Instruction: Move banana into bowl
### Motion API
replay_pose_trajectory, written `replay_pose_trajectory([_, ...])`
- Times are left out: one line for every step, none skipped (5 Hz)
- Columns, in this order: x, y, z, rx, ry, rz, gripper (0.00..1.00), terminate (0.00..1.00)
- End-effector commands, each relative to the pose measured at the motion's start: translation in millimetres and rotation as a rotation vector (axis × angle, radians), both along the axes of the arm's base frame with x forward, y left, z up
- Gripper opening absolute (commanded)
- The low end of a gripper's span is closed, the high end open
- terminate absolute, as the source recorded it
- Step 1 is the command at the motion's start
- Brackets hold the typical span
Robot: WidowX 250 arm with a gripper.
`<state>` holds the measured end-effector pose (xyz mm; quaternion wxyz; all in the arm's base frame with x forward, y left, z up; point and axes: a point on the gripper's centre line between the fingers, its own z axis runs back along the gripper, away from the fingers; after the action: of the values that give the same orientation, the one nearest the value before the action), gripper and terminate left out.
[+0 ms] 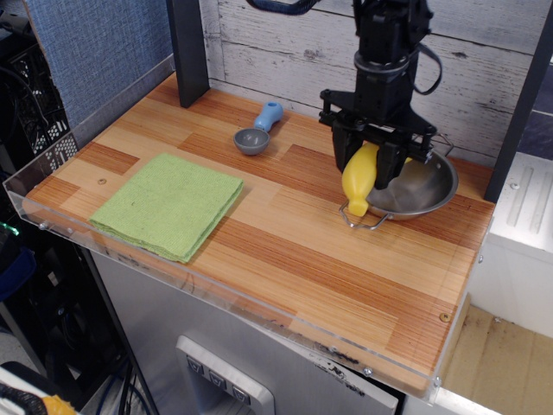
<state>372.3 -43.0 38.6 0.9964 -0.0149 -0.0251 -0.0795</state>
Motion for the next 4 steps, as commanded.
replay_pose_trajectory([7.0,-1.1,25.6,-0.016,-0.047,-0.038,1.0,0.0])
replay_pose_trajectory([4.0,3.4,46.8,-0.027,-0.078,-0.021,1.0,0.0])
replay_pose_trajectory([-14.8,23.8,96.3,-0.046,-0.219,0.069,1.0,0.0])
replay_pose_trajectory([-45.1,45.2,143.5,-0.065,-0.33,0.13,1.0,0.0])
